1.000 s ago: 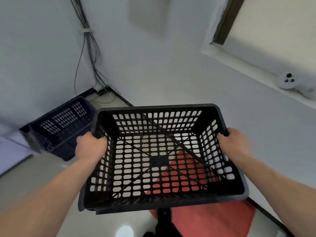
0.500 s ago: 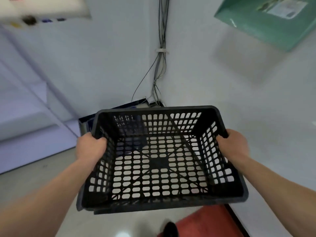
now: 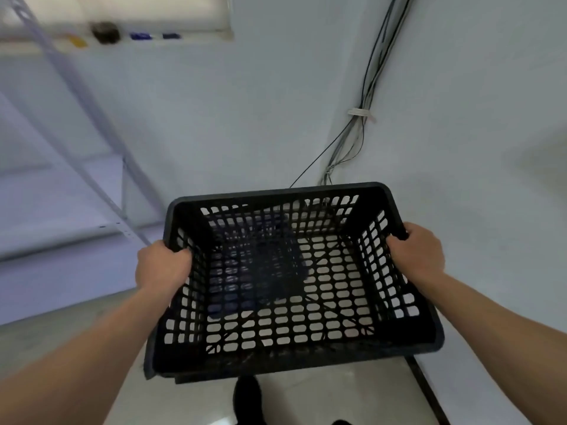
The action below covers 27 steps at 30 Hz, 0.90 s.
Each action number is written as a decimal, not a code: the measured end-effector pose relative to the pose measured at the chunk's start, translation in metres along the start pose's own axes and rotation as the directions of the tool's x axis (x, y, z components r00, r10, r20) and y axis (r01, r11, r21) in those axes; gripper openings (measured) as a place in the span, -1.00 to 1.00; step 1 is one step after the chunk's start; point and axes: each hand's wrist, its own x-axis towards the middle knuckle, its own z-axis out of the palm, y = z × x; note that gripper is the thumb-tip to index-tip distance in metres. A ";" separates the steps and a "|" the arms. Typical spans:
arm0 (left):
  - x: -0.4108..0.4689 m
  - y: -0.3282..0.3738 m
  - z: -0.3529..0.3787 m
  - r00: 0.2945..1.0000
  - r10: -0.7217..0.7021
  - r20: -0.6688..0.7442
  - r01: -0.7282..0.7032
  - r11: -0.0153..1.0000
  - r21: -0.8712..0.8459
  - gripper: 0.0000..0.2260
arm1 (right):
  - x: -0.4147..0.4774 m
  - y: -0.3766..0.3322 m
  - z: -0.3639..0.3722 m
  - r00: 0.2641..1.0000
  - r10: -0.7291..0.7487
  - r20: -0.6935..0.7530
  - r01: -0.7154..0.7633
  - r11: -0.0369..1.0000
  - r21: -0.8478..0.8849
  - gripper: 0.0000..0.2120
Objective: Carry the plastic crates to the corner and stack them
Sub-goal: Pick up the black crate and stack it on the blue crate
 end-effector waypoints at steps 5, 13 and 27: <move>0.066 -0.002 -0.003 0.999 -0.036 -0.011 0.036 0.999 0.019 -0.78 | 0.036 -0.042 0.048 0.998 -0.013 0.067 0.013 1.000 0.001 -0.89; 0.137 -0.010 0.015 0.986 -0.166 -0.002 0.166 0.986 -0.022 -0.87 | 0.108 -0.090 0.127 0.981 -0.066 0.180 0.068 0.998 -0.002 -0.92; 0.248 -0.064 0.103 0.953 -0.301 -0.024 0.302 0.950 0.080 -0.75 | 0.203 -0.130 0.266 0.944 -0.132 0.302 0.161 0.984 -0.073 -0.94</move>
